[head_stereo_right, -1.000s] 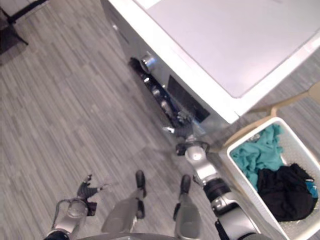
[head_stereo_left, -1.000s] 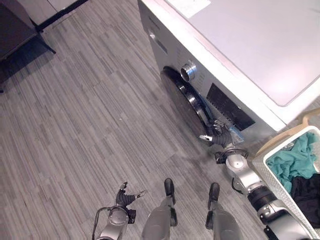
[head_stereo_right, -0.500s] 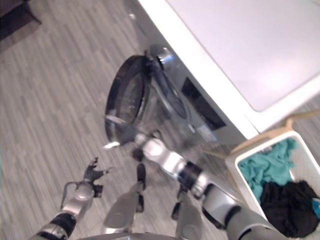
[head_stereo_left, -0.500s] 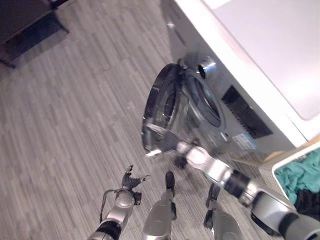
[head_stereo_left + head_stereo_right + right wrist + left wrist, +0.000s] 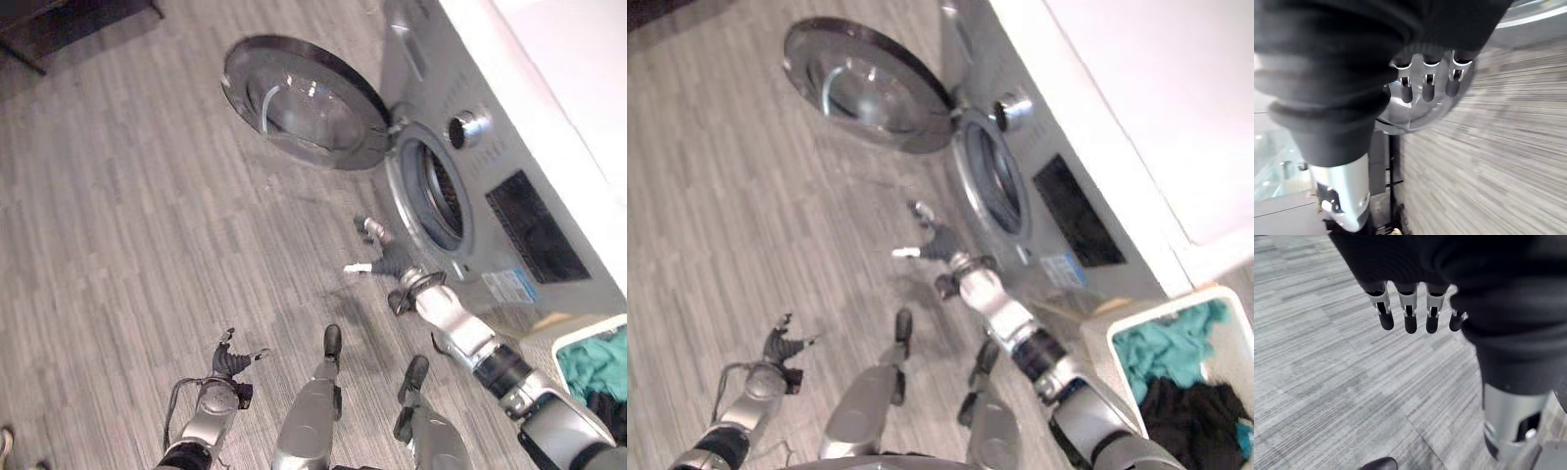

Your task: Grab the laundry basket,head to the washer,open it,put in the laundry and shut it.

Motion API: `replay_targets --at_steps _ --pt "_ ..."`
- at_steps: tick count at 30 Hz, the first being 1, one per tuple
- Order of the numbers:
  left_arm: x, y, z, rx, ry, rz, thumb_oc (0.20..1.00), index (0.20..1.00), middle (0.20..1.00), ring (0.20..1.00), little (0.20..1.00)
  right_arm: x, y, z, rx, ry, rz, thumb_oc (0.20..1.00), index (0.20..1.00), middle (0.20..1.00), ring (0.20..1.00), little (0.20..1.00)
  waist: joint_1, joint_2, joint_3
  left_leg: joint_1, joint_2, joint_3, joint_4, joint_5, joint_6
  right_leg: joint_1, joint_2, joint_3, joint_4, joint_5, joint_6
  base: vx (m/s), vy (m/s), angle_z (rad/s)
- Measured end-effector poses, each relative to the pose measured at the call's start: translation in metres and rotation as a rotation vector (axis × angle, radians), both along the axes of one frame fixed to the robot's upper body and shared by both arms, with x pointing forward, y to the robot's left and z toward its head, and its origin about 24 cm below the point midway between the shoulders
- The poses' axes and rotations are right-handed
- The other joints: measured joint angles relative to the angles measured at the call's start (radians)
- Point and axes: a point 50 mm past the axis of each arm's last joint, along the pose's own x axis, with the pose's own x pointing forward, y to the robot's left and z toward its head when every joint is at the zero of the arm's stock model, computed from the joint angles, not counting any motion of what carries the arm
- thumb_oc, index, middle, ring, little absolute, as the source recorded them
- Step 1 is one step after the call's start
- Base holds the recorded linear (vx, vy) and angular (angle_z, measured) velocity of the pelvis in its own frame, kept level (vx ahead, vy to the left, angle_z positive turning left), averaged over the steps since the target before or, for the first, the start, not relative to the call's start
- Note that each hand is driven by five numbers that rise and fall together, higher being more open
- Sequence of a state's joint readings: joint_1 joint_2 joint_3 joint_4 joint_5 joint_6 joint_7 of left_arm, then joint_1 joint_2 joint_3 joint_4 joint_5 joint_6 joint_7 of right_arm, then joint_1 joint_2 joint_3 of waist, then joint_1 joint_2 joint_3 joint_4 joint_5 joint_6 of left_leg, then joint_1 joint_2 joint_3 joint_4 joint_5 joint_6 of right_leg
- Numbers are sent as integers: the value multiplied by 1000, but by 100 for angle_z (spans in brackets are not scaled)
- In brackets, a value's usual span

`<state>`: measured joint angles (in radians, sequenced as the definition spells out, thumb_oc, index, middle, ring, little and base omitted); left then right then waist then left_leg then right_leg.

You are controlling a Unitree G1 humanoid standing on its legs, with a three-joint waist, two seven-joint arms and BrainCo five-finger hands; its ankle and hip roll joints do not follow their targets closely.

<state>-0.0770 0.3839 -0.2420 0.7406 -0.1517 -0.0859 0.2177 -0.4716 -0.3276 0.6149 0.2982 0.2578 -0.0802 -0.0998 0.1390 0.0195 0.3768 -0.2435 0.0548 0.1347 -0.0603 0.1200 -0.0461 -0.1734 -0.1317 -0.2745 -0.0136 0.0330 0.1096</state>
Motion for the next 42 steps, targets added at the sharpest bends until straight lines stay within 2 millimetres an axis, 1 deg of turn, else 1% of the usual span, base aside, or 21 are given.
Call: replay_targets --at_steps 2,3,5,7,8,9,10,12,14,15,16,19,20,26,28,29,31,33,35,37,42 --pt "10 -6 9 -10 -44 -24 1000 1000 1000 1000 1000 -10 -8 -10 -18 14 -5 1000 1000 1000 1000 1000 -22 -8 2 5 6 23 -2 0 0 -11 5 18 -3 7 -2 -19 40 -30" --pt "20 -14 20 -23 -105 -54 1000 1000 1000 1000 1000 -27 -24 -28 -50 45 -41 1000 1000 1000 1000 1000 -43 -9 3 6 9 47 -4 0 0 -32 6 41 7 10 -4 -26 47 -43" --pt "29 -19 31 -29 -162 -79 1000 1000 1000 1000 1000 -39 -42 -44 -121 79 -73 1000 1000 1000 1000 1000 -73 -9 3 7 9 62 -8 0 1 -48 5 63 11 17 -2 -24 41 -43" --pt "50 -24 50 -4 -238 -108 1000 1000 1000 1000 1000 -52 -71 -69 -297 130 -121 1000 1000 1000 1000 1000 -116 -8 4 7 7 88 -18 4 7 -63 4 90 8 30 -1 -18 53 -45" --pt "73 -28 72 29 -317 -130 1000 1000 1000 1000 1000 -61 -96 -84 -403 175 -162 1000 1000 1000 1000 1000 -153 -11 7 7 9 108 -19 4 8 -77 6 111 6 40 -2 -20 68 -39" --pt "81 -29 79 38 -338 -134 1000 1000 1000 1000 1000 -64 -101 -89 -421 196 -178 1000 1000 1000 1000 1000 -164 -11 7 7 10 113 -19 4 8 -84 7 117 6 42 -1 -25 72 -45" --pt "98 -30 95 71 -383 -148 1000 1000 1000 1000 1000 -67 -110 -94 -459 210 -197 1000 1000 1000 1000 1000 -184 -12 8 7 11 131 -20 3 9 -96 10 135 6 48 -1 -15 72 -53" --pt "117 -14 117 170 -424 -124 1000 1000 1000 1000 1000 -67 -115 -91 -481 194 -194 1000 1000 1000 1000 1000 -215 -17 15 1 17 167 -20 2 10 -122 16 166 -4 72 -1 -9 53 -58" --pt "125 13 127 267 -396 -57 1000 1000 1000 1000 1000 -68 -120 -86 -475 178 -212 1000 1000 1000 1000 1000 -231 -20 21 -3 24 188 -21 2 10 -130 24 175 -15 86 -6 11 42 -33" --pt "125 28 132 317 -388 -31 1000 1000 1000 1000 1000 -68 -122 -85 -473 174 -214 1000 1000 1000 1000 1000 -249 -24 26 -4 27 193 -21 2 10 -136 27 179 -21 91 -7 108 86 -38" --pt "124 67 150 426 -360 61 1000 1000 1000 1000 1000 -71 -129 -79 -479 148 -221 1000 1000 1000 1000 1000 -262 -29 36 -17 34 215 -21 1 9 -156 36 198 -26 101 -12 114 80 -32" --pt "117 97 161 472 -341 158 1000 1000 1000 1000 1000 -69 -136 -72 -469 130 -247 1000 1000 1000 1000 1000 -277 -26 60 -17 36 222 -22 -3 4 -156 40 210 -39 114 -12 53 35 -20" --pt "116 100 165 472 -356 183 1000 1000 1000 1000 1000 -69 -135 -71 -466 124 -244 1000 1000 1000 1000 1000 -277 -27 62 -17 37 224 -22 -3 3 -155 40 211 -49 119 -14 45 29 -18" --pt "111 111 171 521 -362 178 1000 1000 1000 1000 1000 -68 -128 -63 -403 92 -225 1000 1000 1000 1000 1000 -274 -50 75 -24 41 222 -22 -6 -1 -154 45 207 -59 120 -15 60 26 1" --pt "99 129 167 529 -321 243 1000 1000 1000 1000 1000 -69 -124 -64 -374 99 -229 1000 1000 1000 1000 1000 -272 -68 84 -35 44 209 -22 -5 -1 -155 48 194 -63 121 -17 69 -22 17" --pt "82 145 158 547 -254 295 1000 1000 1000 1000 1000 -69 -120 -64 -351 92 -226 1000 1000 1000 1000 1000 -268 -73 85 -35 45 207 -22 -5 -2 -153 47 187 -63 121 -17 70 -23 8" --pt "67 159 153 566 -214 340 1000 1000 1000 1000 1000 -68 -120 -62 -325 98 -228 1000 1000 1000 1000 1000 -265 -73 85 -32 45 204 -21 -4 -2 -148 47 174 -63 122 -17 -56 -26 10" --pt "62 165 153 576 -199 359 1000 1000 1000 1000 1000 -67 -121 -60 -319 87 -232 1000 1000 1000 1000 1000 -246 -74 84 -27 45 206 -21 -3 -1 -144 46 168 -62 123 -19 -32 -12 2" --pt "60 166 151 575 -189 364 1000 1000 1000 1000 1000 -64 -120 -52 -306 59 -231 1000 1000 1000 1000 1000 -241 -77 83 -15 42 207 -21 -4 -1 -132 42 168 -62 123 -19 52 -21 -3" --pt "59 149 141 521 -241 331 1000 1000 1000 1000 1000 -58 -115 -37 -272 -2 -222 1000 1000 1000 1000 1000 -240 -82 81 21 39 214 -21 -4 -1 -101 40 172 -62 123 -19 60 -14 -10" --pt "51 120 112 426 -253 250 1000 1000 1000 1000 1000 -50 -115 -20 -213 -65 -256 1000 1000 1000 1000 1000 -241 -108 65 100 41 251 -22 -18 -8 -50 47 197 -61 123 -19 86 19 -26"
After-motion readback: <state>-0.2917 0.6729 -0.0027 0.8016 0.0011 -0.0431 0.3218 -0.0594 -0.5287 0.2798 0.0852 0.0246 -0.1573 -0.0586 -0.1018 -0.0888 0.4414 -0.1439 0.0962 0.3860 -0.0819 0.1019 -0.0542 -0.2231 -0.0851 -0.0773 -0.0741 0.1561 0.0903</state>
